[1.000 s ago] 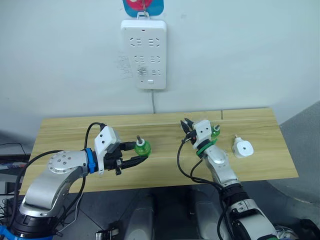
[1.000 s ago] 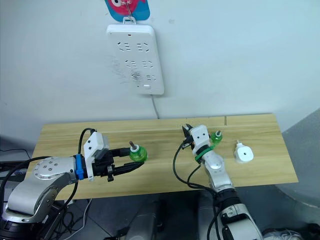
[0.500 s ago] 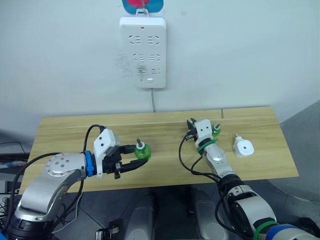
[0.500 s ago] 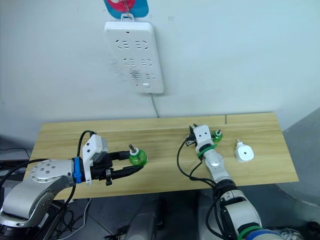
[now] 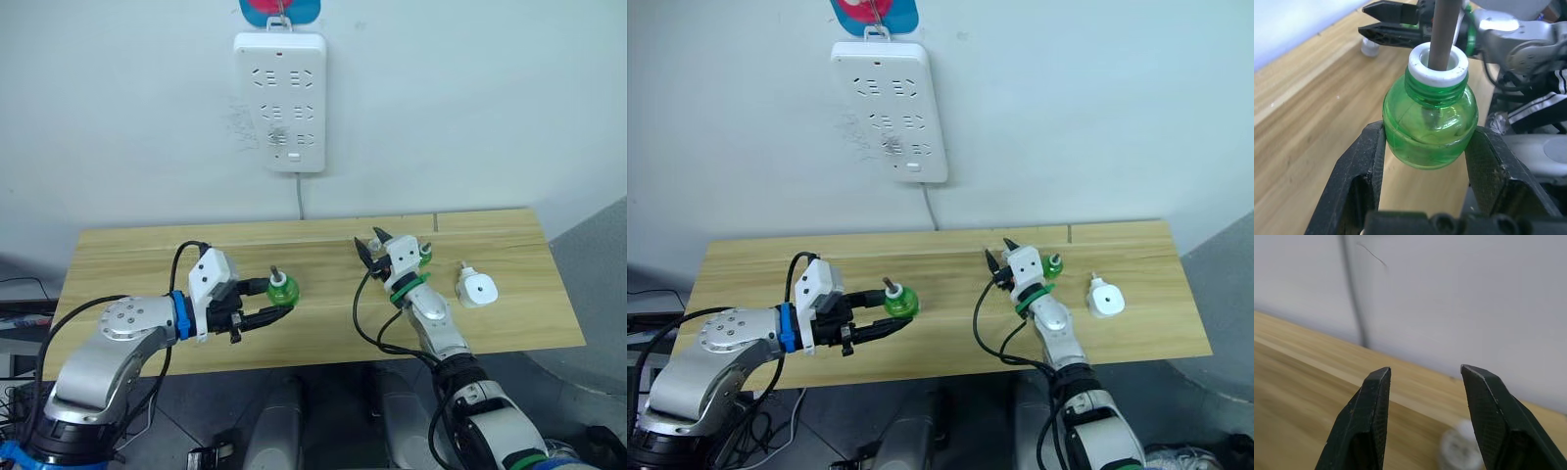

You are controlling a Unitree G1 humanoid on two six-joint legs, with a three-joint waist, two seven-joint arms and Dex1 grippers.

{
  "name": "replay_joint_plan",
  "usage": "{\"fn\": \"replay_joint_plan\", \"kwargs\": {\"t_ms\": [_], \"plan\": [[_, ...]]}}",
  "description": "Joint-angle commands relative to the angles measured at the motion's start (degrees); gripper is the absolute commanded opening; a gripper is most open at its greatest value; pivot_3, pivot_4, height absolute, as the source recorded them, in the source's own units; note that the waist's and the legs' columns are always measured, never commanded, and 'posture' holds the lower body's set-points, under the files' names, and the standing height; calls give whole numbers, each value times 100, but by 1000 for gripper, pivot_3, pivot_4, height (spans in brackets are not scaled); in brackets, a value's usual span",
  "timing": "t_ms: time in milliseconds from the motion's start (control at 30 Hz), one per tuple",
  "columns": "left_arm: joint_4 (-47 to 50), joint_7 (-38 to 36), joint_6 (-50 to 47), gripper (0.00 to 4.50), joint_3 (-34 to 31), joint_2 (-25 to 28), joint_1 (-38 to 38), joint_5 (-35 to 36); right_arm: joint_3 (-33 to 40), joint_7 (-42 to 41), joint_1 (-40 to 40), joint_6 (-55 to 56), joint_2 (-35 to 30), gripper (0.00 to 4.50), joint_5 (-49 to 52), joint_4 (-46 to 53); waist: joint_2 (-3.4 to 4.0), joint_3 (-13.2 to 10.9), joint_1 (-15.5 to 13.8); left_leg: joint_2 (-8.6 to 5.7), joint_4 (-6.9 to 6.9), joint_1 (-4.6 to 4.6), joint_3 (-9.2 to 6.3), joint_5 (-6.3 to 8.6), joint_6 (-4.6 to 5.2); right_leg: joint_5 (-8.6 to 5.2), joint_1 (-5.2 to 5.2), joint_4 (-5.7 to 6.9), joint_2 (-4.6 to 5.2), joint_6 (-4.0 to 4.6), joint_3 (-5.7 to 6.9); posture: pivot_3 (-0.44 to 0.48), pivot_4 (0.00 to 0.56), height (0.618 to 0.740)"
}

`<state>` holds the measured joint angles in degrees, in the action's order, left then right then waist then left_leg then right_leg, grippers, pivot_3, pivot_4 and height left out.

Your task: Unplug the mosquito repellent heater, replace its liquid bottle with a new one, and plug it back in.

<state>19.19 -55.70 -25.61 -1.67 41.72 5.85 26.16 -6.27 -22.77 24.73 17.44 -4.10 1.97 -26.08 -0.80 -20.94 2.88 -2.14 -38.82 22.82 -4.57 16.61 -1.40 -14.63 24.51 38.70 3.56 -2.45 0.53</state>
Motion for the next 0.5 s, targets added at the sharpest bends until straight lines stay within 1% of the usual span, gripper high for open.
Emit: {"fn": "replay_joint_plan", "kwargs": {"t_ms": [33,100,167,267,300,367,500], "plan": [[-263,-103,400,2159,108,-110,202,-157,-222,-868,-204,-1531,-364,2346,741,1812,-3,5,-7,0,0,2,-1,0,-1,0,1,-1,0,0,1,-35,286,740],[-557,-227,649,2159,209,-165,406,-253,-229,-1476,-181,-2676,-805,2346,1438,2721,-5,11,-20,-1,-2,8,-2,-2,-4,0,2,-8,1,0,3,-52,262,740],[-831,-393,901,2159,311,-215,595,-340,-202,-2041,-89,-3567,-1342,2346,2029,3431,-10,40,-38,-3,-5,11,-3,-3,-5,0,2,-11,2,0,6,-65,248,740],[-1110,-600,1190,2159,447,-285,791,-433,-248,-2436,-13,-4137,-1919,2346,2266,3951,-27,119,-58,-4,-4,13,-6,-3,-5,0,2,-15,4,0,12,-78,233,740],[-1211,-764,1425,2159,547,-296,878,-511,-336,-2555,-28,-4361,-2078,2346,2369,4227,-30,149,-55,-4,-2,13,-7,-3,-5,0,2,-17,4,0,14,-82,222,740],[-1374,-982,1715,2159,685,-351,1042,-599,-478,-2557,-1,-4671,-2140,2346,2470,4574,-34,189,-50,-5,1,16,-6,-2,-5,0,7,-21,4,0,15,-89,210,740],[-1654,-1138,1968,2159,801,-491,1338,-671,-710,-2352,158,-4770,-1903,2346,2324,4595,-44,279,-23,-5,-2,20,3,-3,-5,1,15,-17,5,-1,14,-88,203,740]]}}
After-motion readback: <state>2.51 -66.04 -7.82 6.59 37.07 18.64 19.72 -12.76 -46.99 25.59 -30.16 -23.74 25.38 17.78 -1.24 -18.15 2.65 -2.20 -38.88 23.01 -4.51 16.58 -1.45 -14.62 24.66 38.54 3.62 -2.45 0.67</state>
